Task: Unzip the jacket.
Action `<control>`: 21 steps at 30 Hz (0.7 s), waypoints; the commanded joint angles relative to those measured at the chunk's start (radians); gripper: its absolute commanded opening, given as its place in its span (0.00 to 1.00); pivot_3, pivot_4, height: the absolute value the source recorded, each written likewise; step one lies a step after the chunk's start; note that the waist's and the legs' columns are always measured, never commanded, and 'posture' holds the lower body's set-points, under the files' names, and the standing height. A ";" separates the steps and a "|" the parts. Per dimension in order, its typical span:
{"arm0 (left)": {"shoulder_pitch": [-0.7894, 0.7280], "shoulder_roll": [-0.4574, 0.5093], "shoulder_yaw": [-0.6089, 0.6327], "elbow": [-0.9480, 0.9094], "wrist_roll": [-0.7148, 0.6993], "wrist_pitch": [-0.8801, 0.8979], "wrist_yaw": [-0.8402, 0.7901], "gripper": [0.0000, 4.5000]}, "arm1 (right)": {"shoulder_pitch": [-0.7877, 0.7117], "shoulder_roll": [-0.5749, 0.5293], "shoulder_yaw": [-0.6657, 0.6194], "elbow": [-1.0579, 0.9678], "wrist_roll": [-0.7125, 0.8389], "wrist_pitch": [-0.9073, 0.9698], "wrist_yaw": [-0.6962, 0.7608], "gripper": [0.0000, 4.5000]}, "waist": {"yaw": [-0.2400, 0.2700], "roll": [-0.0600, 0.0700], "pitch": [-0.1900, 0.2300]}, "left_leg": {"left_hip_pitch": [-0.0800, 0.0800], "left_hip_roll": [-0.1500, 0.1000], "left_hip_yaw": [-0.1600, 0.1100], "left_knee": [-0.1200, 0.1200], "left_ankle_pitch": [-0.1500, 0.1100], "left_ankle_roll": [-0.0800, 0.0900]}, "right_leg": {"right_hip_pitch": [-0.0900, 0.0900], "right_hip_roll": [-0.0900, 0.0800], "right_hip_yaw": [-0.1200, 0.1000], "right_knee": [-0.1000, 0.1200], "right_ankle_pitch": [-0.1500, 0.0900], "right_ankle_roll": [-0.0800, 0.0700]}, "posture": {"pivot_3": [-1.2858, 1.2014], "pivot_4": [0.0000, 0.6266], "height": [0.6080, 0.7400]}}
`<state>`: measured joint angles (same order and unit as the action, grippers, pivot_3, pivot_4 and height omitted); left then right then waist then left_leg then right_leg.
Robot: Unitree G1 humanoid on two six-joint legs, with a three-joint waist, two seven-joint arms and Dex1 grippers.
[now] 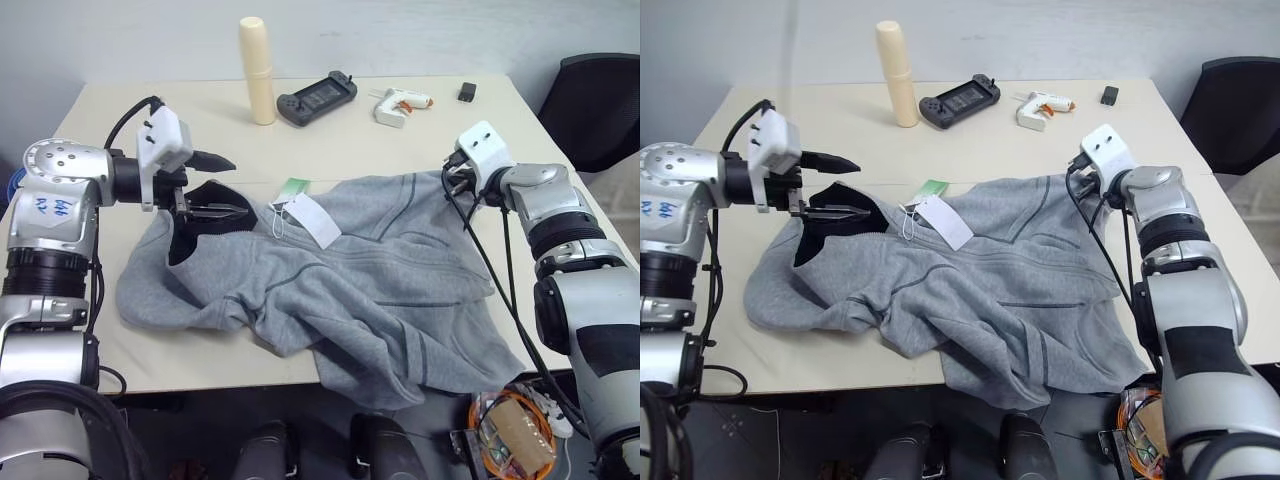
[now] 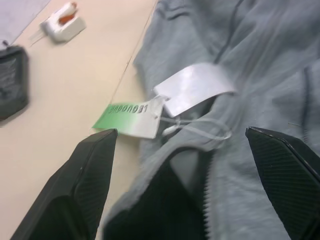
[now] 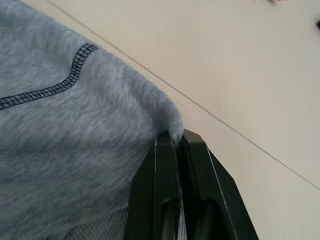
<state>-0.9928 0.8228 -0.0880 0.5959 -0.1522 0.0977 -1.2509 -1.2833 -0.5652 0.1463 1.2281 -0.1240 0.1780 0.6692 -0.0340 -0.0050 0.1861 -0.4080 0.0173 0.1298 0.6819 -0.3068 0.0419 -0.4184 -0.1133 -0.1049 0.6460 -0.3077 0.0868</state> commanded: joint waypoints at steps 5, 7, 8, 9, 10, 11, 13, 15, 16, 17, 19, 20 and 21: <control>0.024 0.036 0.021 -0.073 -0.032 -0.009 -0.141 0.96 | 0.195 -0.080 -0.035 -0.594 0.101 0.150 0.262 0.52 | 0.000 0.000 0.000 | -0.001 0.000 0.000 0.000 0.000 0.000 | -0.001 0.000 0.000 0.000 0.000 0.000 | 0.52 0.24 1.00; 0.083 0.066 0.037 -0.186 -0.080 0.059 -0.192 0.96 | 0.339 -0.138 -0.060 -0.923 0.193 0.311 0.350 0.52 | 0.004 0.000 0.000 | -0.001 0.000 -0.001 0.000 0.000 0.000 | -0.001 0.000 0.000 0.000 0.000 0.000 | 0.52 0.24 1.00; 0.126 0.086 0.051 -0.275 -0.122 0.117 -0.214 0.96 | 0.439 -0.196 -0.075 -1.104 0.241 0.360 0.402 0.52 | 0.005 0.000 0.000 | -0.002 0.001 -0.003 0.000 0.000 0.000 | -0.001 -0.001 0.002 0.000 0.000 0.000 | 0.52 0.24 1.00; 0.160 0.100 0.062 -0.344 -0.153 0.163 -0.227 0.96 | 0.514 -0.239 -0.089 -1.237 0.275 0.401 0.435 0.52 | 0.008 0.000 0.000 | -0.003 0.001 -0.005 0.000 0.000 0.000 | -0.001 -0.002 0.002 0.000 0.000 0.000 | 0.52 0.24 1.00; 0.187 0.112 0.072 -0.399 -0.178 0.203 -0.230 0.96 | 0.568 -0.275 -0.102 -1.329 0.299 0.437 0.452 0.52 | 0.011 0.000 0.000 | -0.003 0.001 -0.008 0.001 -0.001 -0.001 | 0.000 -0.003 0.002 0.000 0.000 0.000 | 0.52 0.24 1.00; 0.230 0.135 0.081 -0.478 -0.211 0.256 -0.241 0.96 | 0.647 -0.328 -0.134 -1.432 0.334 0.476 0.477 0.52 | 0.013 0.000 0.000 | -0.004 0.001 -0.010 0.001 -0.001 -0.001 | 0.000 -0.002 0.002 0.000 0.000 0.000 | 0.52 0.24 1.00; 0.313 0.170 0.093 -0.596 -0.239 0.291 -0.253 0.96 | 0.782 -0.421 -0.194 -1.554 0.369 0.514 0.513 0.52 | 0.021 0.000 0.000 | -0.005 0.000 -0.010 0.002 -0.001 0.000 | 0.001 -0.002 0.001 -0.004 0.000 0.000 | 0.52 0.24 1.00; 0.398 0.194 0.104 -0.698 -0.258 0.320 -0.240 0.96 | 0.936 -0.521 -0.260 -1.604 0.337 0.438 0.546 0.52 | 0.027 0.000 0.000 | 0.002 0.000 -0.010 0.002 -0.001 0.000 | 0.009 -0.003 0.002 -0.005 0.000 0.000 | 0.52 0.24 1.00; 0.424 0.200 0.110 -0.729 -0.268 0.334 -0.232 0.96 | 0.984 -0.552 -0.282 -1.614 0.328 0.410 0.551 0.52 | 0.031 0.000 0.000 | 0.003 0.000 -0.010 0.002 -0.001 0.000 | 0.010 -0.003 0.001 -0.009 0.000 0.001 | 0.52 0.24 1.00; 0.452 0.204 0.112 -0.760 -0.272 0.347 -0.219 0.96 | 1.039 -0.585 -0.311 -1.611 0.314 0.363 0.561 0.52 | 0.032 0.000 0.000 | 0.004 0.000 -0.010 0.002 -0.002 0.000 | 0.011 -0.003 0.002 -0.010 0.000 0.001 | 0.52 0.24 1.00; 0.498 0.207 0.092 -0.788 -0.226 0.315 -0.188 0.96 | 1.127 -0.630 -0.363 -1.593 0.293 0.279 0.584 0.52 | 0.033 0.000 0.000 | 0.005 0.000 -0.009 0.002 -0.002 0.000 | 0.011 -0.004 0.002 -0.010 0.001 0.002 | 0.52 0.24 1.00; 0.517 0.209 0.074 -0.786 -0.184 0.279 -0.169 0.96 | 1.159 -0.643 -0.378 -1.581 0.280 0.233 0.587 0.52 | 0.033 0.000 0.000 | 0.005 0.000 -0.010 0.002 -0.002 0.000 | 0.011 -0.004 0.003 -0.010 0.001 0.002 | 0.52 0.24 1.00; 0.529 0.208 0.055 -0.778 -0.137 0.236 -0.148 0.96 | 1.180 -0.652 -0.385 -1.570 0.269 0.197 0.586 0.52 | 0.033 0.000 0.000 | 0.006 0.000 -0.009 0.001 -0.002 0.000 | 0.011 -0.004 0.003 -0.010 0.001 0.002 | 0.52 0.24 1.00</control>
<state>-0.4733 1.0164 -0.0215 -0.1662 -0.3488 0.3919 -1.4326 -0.1163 -1.1892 -0.1887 -0.3429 0.1656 0.4493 1.2475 -0.0014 -0.0051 0.1862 -0.4024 0.0181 0.1205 0.6832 -0.3082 0.0411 -0.4078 -0.1170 -0.1020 0.6361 -0.3068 0.0884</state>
